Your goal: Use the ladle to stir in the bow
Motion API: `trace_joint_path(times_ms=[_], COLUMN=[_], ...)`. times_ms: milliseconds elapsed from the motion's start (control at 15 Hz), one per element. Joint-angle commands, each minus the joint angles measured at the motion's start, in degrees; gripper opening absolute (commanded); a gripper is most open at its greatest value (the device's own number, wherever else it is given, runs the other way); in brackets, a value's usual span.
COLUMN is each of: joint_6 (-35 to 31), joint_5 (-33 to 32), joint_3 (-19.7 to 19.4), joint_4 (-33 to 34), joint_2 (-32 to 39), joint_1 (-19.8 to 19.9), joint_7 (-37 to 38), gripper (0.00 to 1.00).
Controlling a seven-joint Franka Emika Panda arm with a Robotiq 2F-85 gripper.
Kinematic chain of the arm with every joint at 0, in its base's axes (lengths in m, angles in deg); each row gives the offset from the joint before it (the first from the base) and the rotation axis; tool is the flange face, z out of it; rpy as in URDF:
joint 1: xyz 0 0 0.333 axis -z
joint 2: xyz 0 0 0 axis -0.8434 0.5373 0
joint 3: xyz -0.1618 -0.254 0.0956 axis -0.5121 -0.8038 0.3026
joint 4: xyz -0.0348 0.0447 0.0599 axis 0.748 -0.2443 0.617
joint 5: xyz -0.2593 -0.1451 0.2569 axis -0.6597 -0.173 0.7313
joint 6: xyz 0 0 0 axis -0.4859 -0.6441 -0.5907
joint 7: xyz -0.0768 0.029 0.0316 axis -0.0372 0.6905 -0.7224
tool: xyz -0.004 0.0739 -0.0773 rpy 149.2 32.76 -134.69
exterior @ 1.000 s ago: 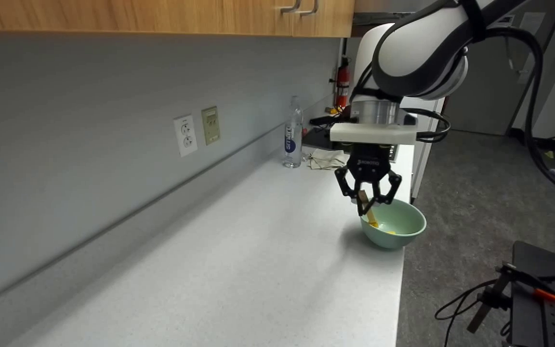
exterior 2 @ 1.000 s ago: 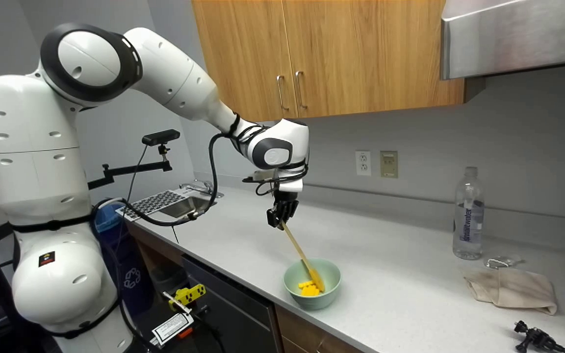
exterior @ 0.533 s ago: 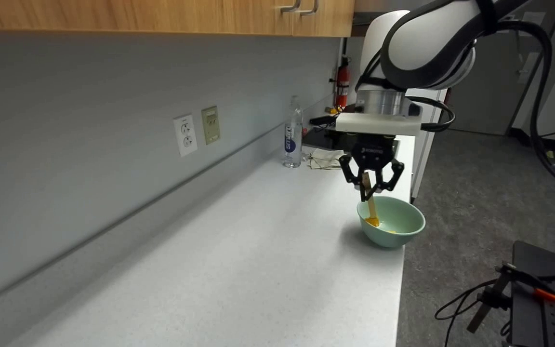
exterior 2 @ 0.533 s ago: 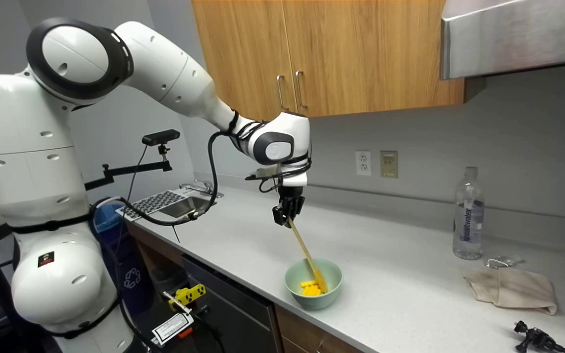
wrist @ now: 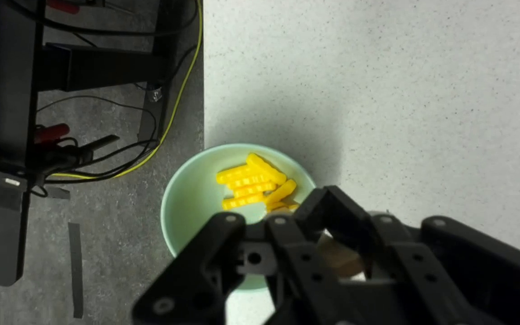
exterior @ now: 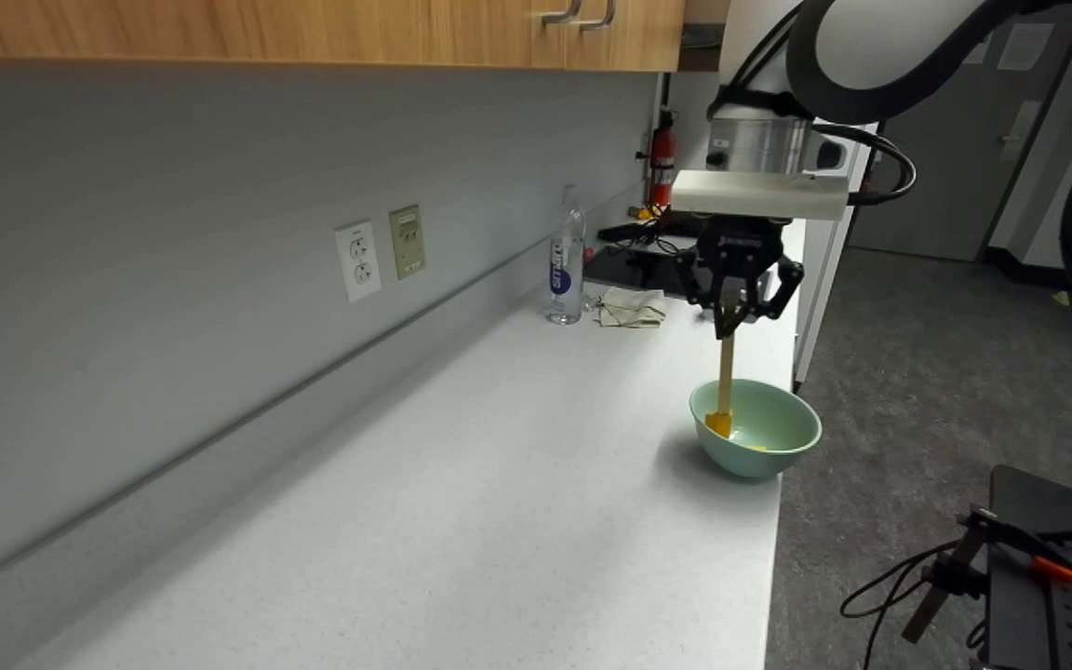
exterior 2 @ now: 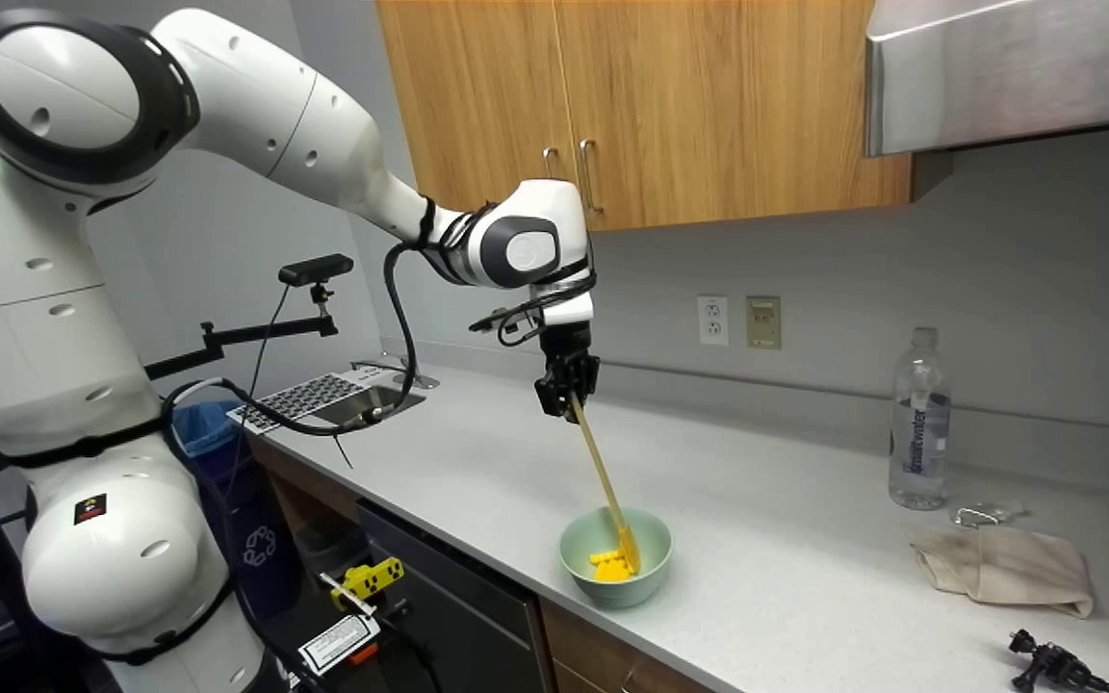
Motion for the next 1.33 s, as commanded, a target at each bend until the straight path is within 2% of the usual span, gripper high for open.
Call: trace_joint_path(times_ms=[0, 267, 333, 400, 1000, 1267], joint_6=[2.5, 5.6, 6.1, 6.5, 5.8, 5.7], joint_5=[-1.6, 0.2, 0.6, 0.5, -0.5, -0.1], joint_3=[0.7, 1.2, 1.3, 1.5, 2.3, 2.4], joint_4=[-2.0, -3.1, -3.5, -4.0, -6.3, -6.2], joint_2=[-2.9, -1.8, -1.5, -1.2, 0.5, 1.0], joint_1=[0.2, 0.1, 0.0, -0.1, -0.6, -0.6], joint_7=[0.9, -0.8, -1.3, -1.3, -2.5, -2.7], gripper=[0.02, 0.04, 0.34, 0.35, 0.99, 1.00])
